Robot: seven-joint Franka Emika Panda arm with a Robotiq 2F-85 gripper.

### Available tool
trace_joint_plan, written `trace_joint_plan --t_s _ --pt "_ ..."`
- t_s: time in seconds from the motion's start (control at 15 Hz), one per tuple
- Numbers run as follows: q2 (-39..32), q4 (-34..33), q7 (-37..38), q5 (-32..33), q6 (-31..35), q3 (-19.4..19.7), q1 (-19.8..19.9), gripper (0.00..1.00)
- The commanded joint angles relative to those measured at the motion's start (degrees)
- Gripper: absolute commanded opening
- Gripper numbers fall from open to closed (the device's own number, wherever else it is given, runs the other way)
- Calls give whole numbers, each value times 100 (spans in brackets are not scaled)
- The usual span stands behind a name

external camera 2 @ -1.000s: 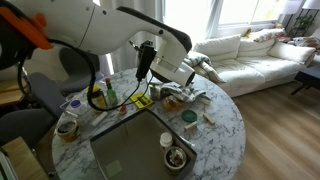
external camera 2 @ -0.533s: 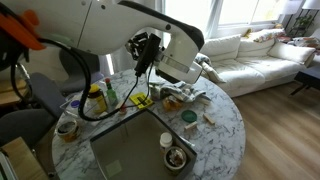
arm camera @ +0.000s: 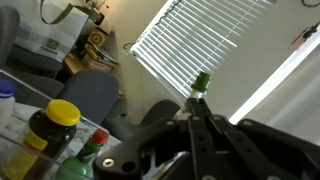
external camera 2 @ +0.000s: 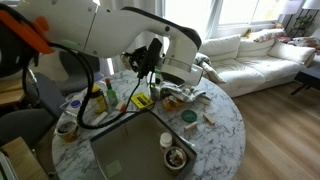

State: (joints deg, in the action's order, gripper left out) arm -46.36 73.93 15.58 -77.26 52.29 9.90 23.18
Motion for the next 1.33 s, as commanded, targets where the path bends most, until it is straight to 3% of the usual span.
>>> trace_joint_plan --t_s 0.0,1.27 --pt "-216 -230 570 566 -117 182 -51 0" --pt "-388 -234 473 519 -202 35 83 0"
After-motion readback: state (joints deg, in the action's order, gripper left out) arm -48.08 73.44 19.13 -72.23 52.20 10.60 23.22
